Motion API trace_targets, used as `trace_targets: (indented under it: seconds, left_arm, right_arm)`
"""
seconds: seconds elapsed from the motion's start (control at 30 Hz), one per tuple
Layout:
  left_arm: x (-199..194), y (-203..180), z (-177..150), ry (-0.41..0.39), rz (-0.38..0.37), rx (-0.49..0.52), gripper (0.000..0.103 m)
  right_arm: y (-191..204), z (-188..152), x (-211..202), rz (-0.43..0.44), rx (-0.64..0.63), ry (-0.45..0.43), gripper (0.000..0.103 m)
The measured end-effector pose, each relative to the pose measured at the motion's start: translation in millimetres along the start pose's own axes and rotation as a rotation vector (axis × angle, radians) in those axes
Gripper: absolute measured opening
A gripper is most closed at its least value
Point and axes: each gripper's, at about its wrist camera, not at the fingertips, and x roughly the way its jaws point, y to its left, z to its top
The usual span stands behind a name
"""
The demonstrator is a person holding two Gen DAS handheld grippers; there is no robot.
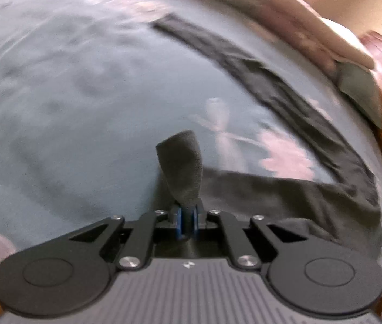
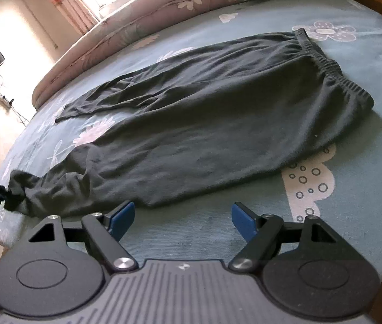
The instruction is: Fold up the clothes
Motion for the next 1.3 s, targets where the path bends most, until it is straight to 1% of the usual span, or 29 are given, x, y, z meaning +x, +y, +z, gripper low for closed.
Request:
trace_targets:
  seconds: [0.13, 0.2, 0.23, 0.3, 0.37, 0.43, 0.47, 0.5, 0.57, 0.6, 0.7, 0.8, 0.87, 0.97, 1.0, 1.07, 1.13, 1.3]
  left_arm:
    - [8.4, -44.4, 2.3, 0.039, -0.107, 0.079, 0.007]
    - [18.1, -65.9, 0.4, 0.074, -0.154, 0.115, 0.011]
    - [18.9, -71.4, -0.1, 0.08, -0.17, 0.122, 0.013]
    - [16.2, -77.1, -0.6, 0.078, -0.194, 0.127, 0.019]
    - [13.6, -82.8, -1.2, 0.076, -0.218, 0.132, 0.021]
    - [10.9, -88.5, -1.7, 0.074, -0.242, 0.137, 0.029]
    - [9.6, -91.4, -2.0, 0.073, -0.254, 0.139, 0.037]
    - [8.2, -94.2, -2.3, 0.072, -0.265, 0.141, 0.041]
    - [0.0, -87.4, -1.0, 0.038, -0.26, 0.132, 0.041]
    - [-3.5, -81.4, -0.9, 0.02, -0.245, 0.119, 0.041]
    - [0.3, -58.1, -4.7, 0.019, -0.194, 0.044, 0.043]
    - [12.1, -38.4, -16.7, 0.055, -0.178, -0.046, 0.043]
    - [17.2, -30.5, -25.9, 0.063, -0.163, -0.096, 0.043]
    - [14.6, -19.2, -39.9, 0.049, -0.203, -0.205, 0.043]
    - [12.2, -17.6, -44.0, 0.04, -0.216, -0.226, 0.044]
    - [8.5, -16.8, -51.4, 0.026, -0.241, -0.252, 0.05]
    - [11.9, -18.7, -56.6, 0.039, -0.268, -0.267, 0.05]
    - [32.6, -15.7, -60.8, 0.049, -0.281, -0.301, 0.05]
  right_arm:
    - [0.4, -0.7, -0.8, -0.002, -0.002, 0.0, 0.083]
    - [-0.1, -0.7, -1.8, -0.003, -0.001, -0.003, 0.083]
    - [-0.3, -0.7, -2.2, -0.004, 0.0, -0.004, 0.083]
    - [-1.0, -1.3, -2.8, -0.008, 0.005, -0.007, 0.083]
    - [-2.9, -1.8, -3.9, -0.009, 0.01, -0.009, 0.083]
    - [-5.5, -2.4, -4.5, -0.01, 0.013, -0.009, 0.084]
    - [-6.9, -2.7, -4.5, -0.01, 0.016, -0.009, 0.084]
    - [-8.0, -3.0, -3.8, -0.011, 0.019, -0.008, 0.084]
    - [-10.2, -3.6, -2.4, -0.011, 0.026, -0.007, 0.084]
    - [-10.6, -3.9, -1.9, -0.009, 0.028, -0.007, 0.084]
    - [-9.6, -4.5, -0.3, -0.002, 0.026, -0.004, 0.084]
    - [-8.2, -4.9, -0.4, 0.0, 0.021, -0.002, 0.084]
    - [-7.3, -4.7, -1.8, -0.004, 0.02, -0.005, 0.084]
    - [-7.7, -5.1, -5.3, -0.011, 0.023, -0.011, 0.084]
    - [-8.1, -5.3, -5.9, -0.013, 0.023, -0.01, 0.084]
    - [-8.6, -5.2, -5.1, -0.022, 0.022, -0.006, 0.084]
    - [-8.7, -4.6, -4.2, -0.025, 0.021, -0.003, 0.084]
    - [-3.8, -3.6, -3.9, -0.018, 0.009, -0.003, 0.084]
